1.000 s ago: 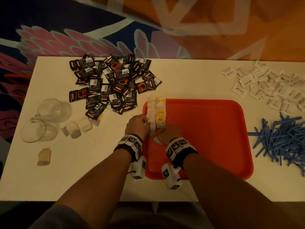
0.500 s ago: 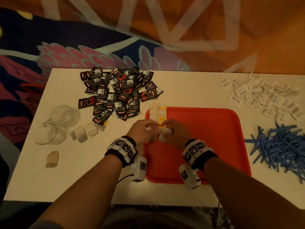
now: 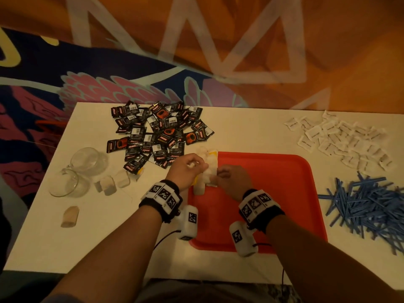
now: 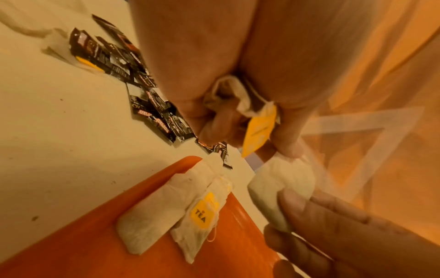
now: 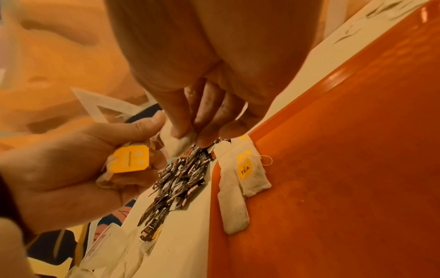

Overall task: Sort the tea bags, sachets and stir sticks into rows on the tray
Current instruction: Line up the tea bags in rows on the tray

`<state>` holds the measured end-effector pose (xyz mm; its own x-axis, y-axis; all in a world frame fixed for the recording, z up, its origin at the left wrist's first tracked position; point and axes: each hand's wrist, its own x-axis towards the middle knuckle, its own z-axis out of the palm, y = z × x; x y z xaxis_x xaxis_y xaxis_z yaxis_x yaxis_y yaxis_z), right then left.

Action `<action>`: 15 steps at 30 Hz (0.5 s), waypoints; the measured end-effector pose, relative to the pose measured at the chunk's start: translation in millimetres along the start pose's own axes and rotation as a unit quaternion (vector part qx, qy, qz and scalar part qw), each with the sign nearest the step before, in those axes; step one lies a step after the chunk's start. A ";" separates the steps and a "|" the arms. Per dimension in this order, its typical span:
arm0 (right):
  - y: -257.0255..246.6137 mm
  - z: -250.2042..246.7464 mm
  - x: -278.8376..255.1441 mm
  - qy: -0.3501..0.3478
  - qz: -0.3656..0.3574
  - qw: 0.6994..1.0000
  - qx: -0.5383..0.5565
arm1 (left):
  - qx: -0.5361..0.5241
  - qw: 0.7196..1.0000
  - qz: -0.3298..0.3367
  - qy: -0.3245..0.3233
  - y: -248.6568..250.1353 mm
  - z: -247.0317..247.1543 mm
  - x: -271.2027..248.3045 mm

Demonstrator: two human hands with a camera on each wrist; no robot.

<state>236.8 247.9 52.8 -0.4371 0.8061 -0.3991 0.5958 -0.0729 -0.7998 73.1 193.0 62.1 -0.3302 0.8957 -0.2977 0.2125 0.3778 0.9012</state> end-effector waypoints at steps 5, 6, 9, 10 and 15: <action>21.8 6.0 5.7 0.001 0.059 0.997 -0.049 | 0.107 0.994 -0.010 0.028 -25.4 4.1 3.7; 26.4 7.4 6.5 -0.001 0.073 0.995 -0.067 | 0.172 0.985 -0.011 0.023 -33.8 4.2 3.9; 38.4 13.5 8.1 -0.015 0.109 0.987 -0.120 | 0.341 0.939 -0.007 -0.043 -55.1 6.5 -0.5; 40.9 16.4 9.3 -0.015 0.123 0.985 -0.118 | 0.361 0.931 -0.011 -0.059 -59.5 6.7 -2.2; 48.9 29.8 19.3 -0.010 0.169 0.982 -0.087 | 0.406 0.908 -0.011 -0.099 -73.3 7.0 -3.5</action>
<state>237.4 242.4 -7.4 -0.2065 0.7405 -0.6395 0.8142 -0.2324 -0.5321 65.2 163.8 -5.1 -0.1871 0.8799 -0.4367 0.8430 0.3720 0.3884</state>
